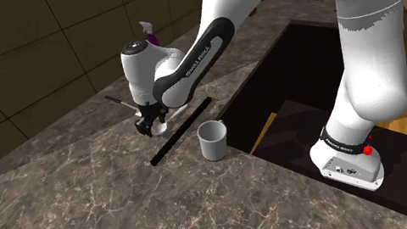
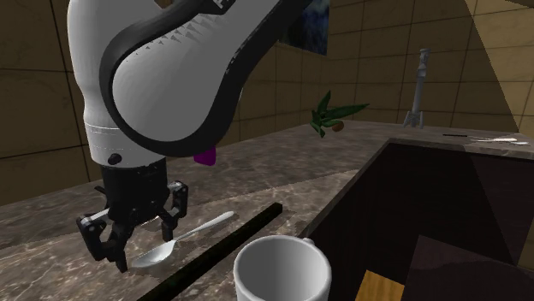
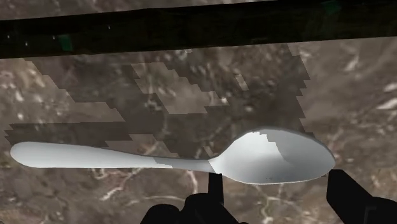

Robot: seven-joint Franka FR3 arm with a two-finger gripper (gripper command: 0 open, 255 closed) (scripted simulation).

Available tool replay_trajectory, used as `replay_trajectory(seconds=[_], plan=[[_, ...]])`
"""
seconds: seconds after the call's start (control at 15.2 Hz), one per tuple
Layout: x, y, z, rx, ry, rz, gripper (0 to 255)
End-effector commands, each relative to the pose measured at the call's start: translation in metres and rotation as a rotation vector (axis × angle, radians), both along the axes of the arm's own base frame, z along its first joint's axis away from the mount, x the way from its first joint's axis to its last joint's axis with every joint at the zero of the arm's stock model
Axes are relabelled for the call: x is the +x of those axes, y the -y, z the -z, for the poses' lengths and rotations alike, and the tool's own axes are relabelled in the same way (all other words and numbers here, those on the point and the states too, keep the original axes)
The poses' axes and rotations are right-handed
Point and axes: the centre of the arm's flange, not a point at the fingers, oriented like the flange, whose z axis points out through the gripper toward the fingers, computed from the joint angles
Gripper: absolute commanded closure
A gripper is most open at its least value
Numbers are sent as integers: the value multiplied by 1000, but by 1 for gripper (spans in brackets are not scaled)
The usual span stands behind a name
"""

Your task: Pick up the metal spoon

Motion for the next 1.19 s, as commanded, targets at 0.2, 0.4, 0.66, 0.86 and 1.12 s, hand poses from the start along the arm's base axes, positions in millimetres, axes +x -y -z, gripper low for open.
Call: replay_trajectory(seconds=[0.2,0.4,0.66,0.86,1.12], plan=[[0,0,-16,0,0,0,255],[0,0,-32,0,0,0,255],[0,0,-53,0,0,0,255],[0,0,-69,0,0,0,255],[0,0,-80,0,0,0,255]])
